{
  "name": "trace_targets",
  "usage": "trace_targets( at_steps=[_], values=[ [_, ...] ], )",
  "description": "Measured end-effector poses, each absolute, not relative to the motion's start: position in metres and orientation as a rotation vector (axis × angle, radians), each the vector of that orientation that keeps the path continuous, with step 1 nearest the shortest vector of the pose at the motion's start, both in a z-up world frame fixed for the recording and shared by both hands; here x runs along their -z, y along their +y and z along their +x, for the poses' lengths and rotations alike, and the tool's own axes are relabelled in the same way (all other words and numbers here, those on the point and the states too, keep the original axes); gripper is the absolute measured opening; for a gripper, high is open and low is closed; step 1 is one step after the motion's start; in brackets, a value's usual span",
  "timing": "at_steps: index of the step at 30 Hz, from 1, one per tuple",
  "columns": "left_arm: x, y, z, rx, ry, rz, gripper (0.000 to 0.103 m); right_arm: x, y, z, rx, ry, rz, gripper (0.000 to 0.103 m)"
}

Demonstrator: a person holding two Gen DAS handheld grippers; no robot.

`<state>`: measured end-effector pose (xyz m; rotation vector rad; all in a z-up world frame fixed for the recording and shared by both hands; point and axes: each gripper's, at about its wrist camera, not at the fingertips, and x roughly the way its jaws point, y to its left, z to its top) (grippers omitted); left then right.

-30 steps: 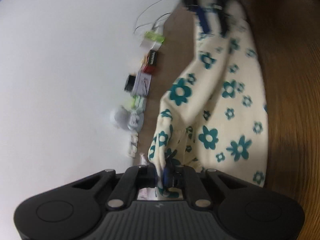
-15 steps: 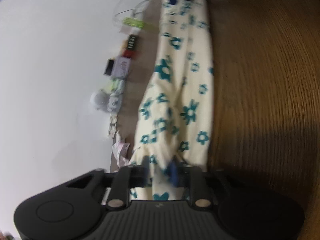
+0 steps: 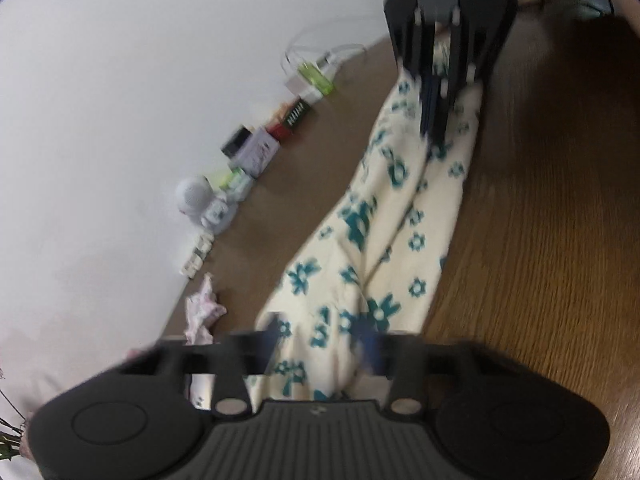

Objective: Fold clothes

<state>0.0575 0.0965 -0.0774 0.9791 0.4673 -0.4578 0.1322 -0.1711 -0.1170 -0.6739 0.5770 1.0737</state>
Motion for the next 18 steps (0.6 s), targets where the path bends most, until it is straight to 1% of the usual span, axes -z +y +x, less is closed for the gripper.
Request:
trace_targets(
  at_steps=[2, 5, 6, 8, 9, 11, 13, 16, 18],
  values=[
    [0.081, 0.1, 0.062, 0.471, 0.507, 0.966, 0.005, 0.114, -0.177, 0.123, -1.101, 0.579, -0.684, 0.001],
    [0.087, 0.101, 0.065, 0.472, 0.521, 0.965, 0.005, 0.117, -0.183, 0.112, -1.119, 0.595, -0.702, 0.001],
    [0.088, 0.102, 0.065, 0.472, 0.527, 0.962, 0.009, 0.12, -0.184, 0.113, -1.117, 0.608, -0.691, 0.001],
    [0.091, 0.103, 0.064, 0.47, 0.539, 0.955, 0.012, 0.129, -0.186, 0.116, -1.111, 0.635, -0.665, 0.005],
    [0.087, 0.107, 0.062, 0.47, 0.541, 0.931, 0.015, 0.126, -0.189, 0.119, -1.116, 0.648, -0.62, 0.008],
    [0.078, 0.114, 0.057, 0.471, 0.546, 0.877, 0.037, 0.117, -0.2, 0.125, -1.12, 0.651, -0.526, 0.017],
    [0.068, 0.122, 0.051, 0.472, 0.551, 0.824, 0.049, 0.106, -0.213, 0.129, -1.093, 0.624, -0.462, 0.031],
    [0.048, 0.132, 0.049, 0.464, 0.517, 0.684, 0.05, 0.091, -0.229, 0.136, -1.002, 0.577, -0.418, 0.039],
    [0.032, 0.133, 0.059, 0.466, 0.475, 0.56, 0.055, 0.087, -0.232, 0.145, -0.924, 0.567, -0.425, 0.045]
  ],
)
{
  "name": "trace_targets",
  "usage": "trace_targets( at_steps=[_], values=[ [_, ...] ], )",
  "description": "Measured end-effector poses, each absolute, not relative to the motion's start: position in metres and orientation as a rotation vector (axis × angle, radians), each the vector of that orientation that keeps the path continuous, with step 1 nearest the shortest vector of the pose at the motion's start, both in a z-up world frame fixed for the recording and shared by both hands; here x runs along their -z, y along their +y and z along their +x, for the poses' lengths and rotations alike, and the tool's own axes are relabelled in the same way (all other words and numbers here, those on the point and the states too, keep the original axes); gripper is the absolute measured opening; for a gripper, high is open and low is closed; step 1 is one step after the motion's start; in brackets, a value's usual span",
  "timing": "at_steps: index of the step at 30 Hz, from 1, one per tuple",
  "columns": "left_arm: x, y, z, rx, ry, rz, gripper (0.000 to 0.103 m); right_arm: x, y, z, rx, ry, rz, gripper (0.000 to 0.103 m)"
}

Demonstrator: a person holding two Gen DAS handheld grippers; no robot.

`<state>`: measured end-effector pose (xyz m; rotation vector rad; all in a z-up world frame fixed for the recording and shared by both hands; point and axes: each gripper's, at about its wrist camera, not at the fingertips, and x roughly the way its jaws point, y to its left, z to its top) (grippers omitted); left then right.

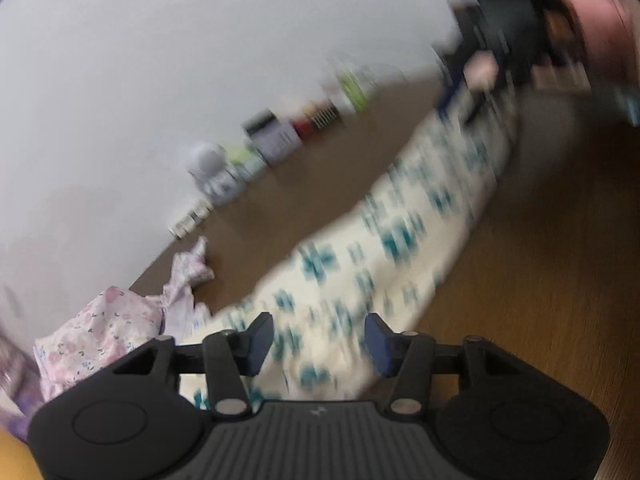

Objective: Fold clothes

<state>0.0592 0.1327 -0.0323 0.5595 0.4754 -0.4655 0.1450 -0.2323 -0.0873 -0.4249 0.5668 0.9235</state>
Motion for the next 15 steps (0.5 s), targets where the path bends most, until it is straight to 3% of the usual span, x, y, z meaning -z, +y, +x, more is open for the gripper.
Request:
trace_targets(
  at_steps=[6, 8, 10, 15],
  values=[
    [0.028, 0.087, 0.116, 0.538, 0.496, 0.366, 0.059, 0.102, -0.205, 0.172, -0.918, 0.631, -0.431, 0.057],
    [0.043, 0.069, 0.132, 0.554, 0.561, 0.397, 0.055, 0.112, -0.195, 0.173, -0.934, 0.65, -0.454, 0.058],
    [0.058, 0.063, 0.137, 0.538, 0.606, 0.446, 0.045, 0.123, -0.189, 0.174, -0.948, 0.666, -0.47, 0.06],
    [0.067, 0.098, 0.133, 0.468, 0.65, 0.4, 0.046, 0.126, -0.224, 0.172, -0.95, 0.665, -0.428, 0.068]
  ],
)
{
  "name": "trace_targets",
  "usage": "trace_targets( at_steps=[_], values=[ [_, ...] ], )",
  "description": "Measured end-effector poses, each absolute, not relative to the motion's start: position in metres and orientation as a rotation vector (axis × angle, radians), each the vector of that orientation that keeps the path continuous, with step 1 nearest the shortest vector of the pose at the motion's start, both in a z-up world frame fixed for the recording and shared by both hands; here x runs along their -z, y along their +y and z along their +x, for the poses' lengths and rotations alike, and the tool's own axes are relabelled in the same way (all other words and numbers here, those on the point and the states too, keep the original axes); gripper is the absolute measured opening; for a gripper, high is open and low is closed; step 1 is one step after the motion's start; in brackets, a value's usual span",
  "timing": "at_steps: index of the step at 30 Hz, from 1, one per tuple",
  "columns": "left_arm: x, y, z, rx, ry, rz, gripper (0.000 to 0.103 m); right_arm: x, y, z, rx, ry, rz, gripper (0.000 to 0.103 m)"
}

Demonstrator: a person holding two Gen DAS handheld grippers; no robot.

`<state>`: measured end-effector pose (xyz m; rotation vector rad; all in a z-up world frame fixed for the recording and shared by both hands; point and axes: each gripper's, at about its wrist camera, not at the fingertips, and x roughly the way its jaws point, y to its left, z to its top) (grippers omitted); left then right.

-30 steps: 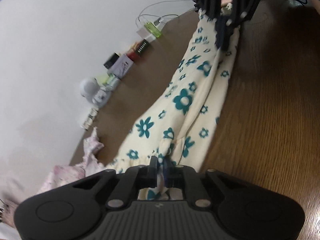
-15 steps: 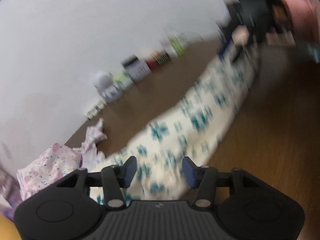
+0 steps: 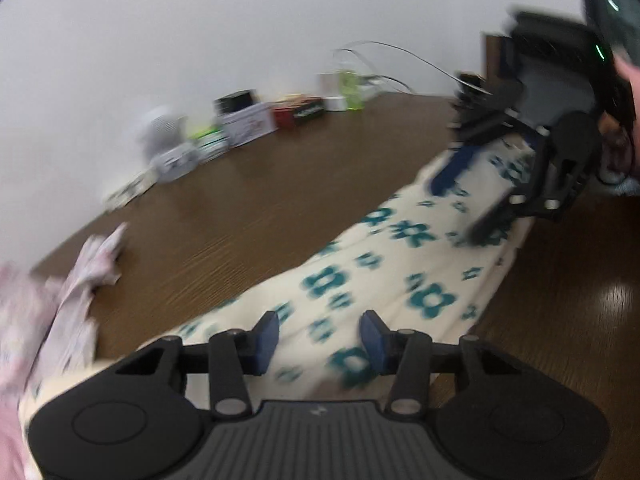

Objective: Fold clothes

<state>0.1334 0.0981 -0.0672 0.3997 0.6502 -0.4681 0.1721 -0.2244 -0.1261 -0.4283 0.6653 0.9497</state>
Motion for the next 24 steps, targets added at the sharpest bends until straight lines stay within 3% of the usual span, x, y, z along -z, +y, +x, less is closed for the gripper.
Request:
trace_targets(
  at_steps=[4, 13, 24],
  values=[
    [0.061, 0.146, 0.121, 0.389, 0.67, 0.312, 0.052, 0.125, -0.256, 0.174, -0.916, 0.669, -0.395, 0.068],
    [0.052, 0.216, 0.096, 0.232, 0.673, 0.225, 0.046, 0.12, -0.282, 0.168, -0.857, 0.657, -0.448, 0.068],
    [0.057, 0.223, 0.094, 0.216, 0.65, 0.171, 0.05, 0.124, -0.292, 0.164, -0.859, 0.619, -0.423, 0.069]
  ],
)
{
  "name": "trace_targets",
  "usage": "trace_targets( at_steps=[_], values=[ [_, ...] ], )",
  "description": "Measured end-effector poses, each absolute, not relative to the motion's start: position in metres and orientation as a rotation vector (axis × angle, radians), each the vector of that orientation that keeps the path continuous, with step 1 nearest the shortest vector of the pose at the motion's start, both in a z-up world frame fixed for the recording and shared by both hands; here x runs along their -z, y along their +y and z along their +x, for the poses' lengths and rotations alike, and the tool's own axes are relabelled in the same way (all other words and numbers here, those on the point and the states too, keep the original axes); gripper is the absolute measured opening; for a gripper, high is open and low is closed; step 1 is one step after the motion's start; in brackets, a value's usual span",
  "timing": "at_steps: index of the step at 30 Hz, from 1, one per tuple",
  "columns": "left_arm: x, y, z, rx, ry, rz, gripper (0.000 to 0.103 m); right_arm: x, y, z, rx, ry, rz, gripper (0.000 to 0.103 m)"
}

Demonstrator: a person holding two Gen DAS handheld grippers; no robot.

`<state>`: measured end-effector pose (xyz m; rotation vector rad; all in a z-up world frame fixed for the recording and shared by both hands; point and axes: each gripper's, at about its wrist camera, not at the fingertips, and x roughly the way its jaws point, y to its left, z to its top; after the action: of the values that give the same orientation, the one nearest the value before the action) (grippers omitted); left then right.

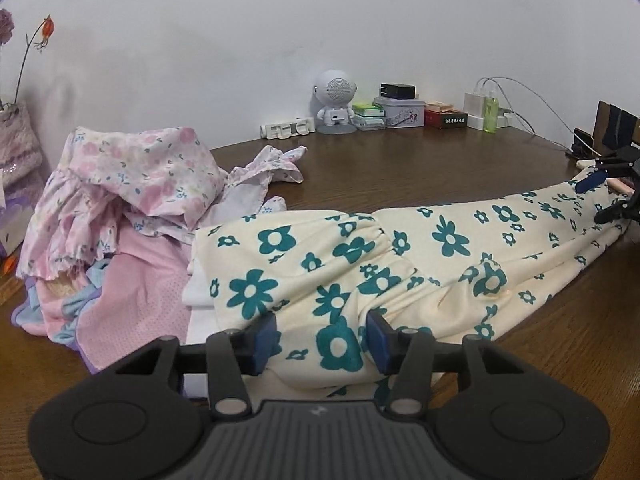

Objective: Fold clothes

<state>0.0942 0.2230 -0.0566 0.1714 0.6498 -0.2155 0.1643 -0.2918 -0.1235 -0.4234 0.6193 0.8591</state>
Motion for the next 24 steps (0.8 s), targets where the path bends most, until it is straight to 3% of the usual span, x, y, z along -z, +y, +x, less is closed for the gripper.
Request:
trace_targets(
  at_steps=[13, 15, 19, 24],
  values=[
    [0.047, 0.209, 0.096, 0.213, 0.646, 0.18, 0.052, 0.115, -0.329, 0.153, -0.81, 0.653, -0.309, 0.075],
    [0.035, 0.2, 0.09, 0.236, 0.606, 0.183, 0.052, 0.101, -0.335, 0.146, -0.774, 0.617, -0.253, 0.078],
    [0.001, 0.166, 0.078, 0.395, 0.468, 0.16, 0.059, 0.08, -0.369, 0.127, -0.666, 0.585, -0.045, 0.094],
    [-0.011, 0.081, 0.102, 0.572, 0.433, 0.277, 0.059, 0.098, -0.407, 0.116, -0.464, 0.736, 0.249, 0.094]
  ],
)
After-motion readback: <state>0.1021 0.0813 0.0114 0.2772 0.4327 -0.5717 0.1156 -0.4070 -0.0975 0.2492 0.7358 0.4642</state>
